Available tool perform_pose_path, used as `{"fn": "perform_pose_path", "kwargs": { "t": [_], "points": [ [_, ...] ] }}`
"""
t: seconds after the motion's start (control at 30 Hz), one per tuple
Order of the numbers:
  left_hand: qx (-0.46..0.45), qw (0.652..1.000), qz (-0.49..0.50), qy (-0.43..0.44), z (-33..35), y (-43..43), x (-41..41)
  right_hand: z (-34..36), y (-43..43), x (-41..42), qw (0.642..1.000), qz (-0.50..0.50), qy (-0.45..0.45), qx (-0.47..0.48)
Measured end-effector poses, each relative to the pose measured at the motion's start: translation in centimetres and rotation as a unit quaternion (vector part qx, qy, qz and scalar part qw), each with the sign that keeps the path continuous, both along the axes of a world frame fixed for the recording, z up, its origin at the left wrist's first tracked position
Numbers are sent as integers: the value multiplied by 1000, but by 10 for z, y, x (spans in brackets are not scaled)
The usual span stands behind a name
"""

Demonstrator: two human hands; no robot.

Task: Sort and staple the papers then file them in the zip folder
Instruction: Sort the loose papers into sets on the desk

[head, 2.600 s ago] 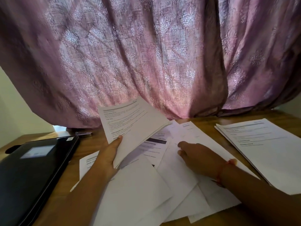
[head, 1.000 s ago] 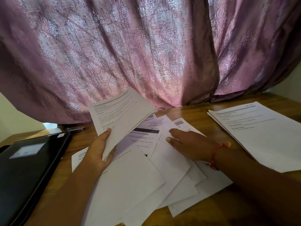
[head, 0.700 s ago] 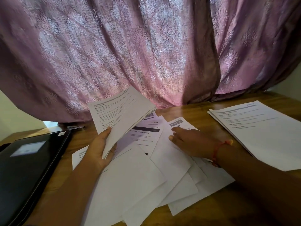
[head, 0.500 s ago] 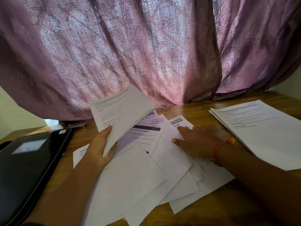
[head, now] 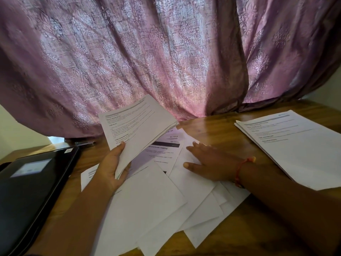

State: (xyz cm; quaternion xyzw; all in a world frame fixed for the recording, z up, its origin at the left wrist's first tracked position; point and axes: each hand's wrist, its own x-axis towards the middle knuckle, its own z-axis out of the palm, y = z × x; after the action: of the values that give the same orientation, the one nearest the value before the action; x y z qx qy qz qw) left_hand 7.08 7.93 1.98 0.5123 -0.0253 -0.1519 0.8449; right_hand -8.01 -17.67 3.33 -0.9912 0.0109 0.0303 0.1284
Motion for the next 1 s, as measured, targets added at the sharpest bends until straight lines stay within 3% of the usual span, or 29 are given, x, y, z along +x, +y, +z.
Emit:
{"fn": "perform_pose_path", "kwargs": {
  "t": [0.2,0.3,0.4,0.5,0.63,0.67,0.73,0.83,1.0],
  "points": [
    [12,1000,1,-13,3,-3,-3,6,2,-5,996,15,-19,88],
    [19,1000,2,-23,6,-5,-7,-1,0,2,983,-13,-81,167],
    [59,995,7,-75,9,-9,-16,-6,-3,6,951,-43,-154,265],
    [93,986,11,-135,12,-13,-23,-1,0,15,895,-36,-220,387],
    [152,966,33,-205,18,-19,-28,15,5,9,843,-24,-212,494],
    [147,964,26,-218,18,-21,-30,17,8,7,815,-29,-225,534],
    [146,957,19,-250,20,-26,-35,14,5,6,801,-36,-253,541],
    [128,948,6,-290,26,-31,-44,10,0,6,812,-55,-277,511],
    [126,938,18,-323,37,-33,-59,16,-2,7,783,-49,-316,534]
  ]
}}
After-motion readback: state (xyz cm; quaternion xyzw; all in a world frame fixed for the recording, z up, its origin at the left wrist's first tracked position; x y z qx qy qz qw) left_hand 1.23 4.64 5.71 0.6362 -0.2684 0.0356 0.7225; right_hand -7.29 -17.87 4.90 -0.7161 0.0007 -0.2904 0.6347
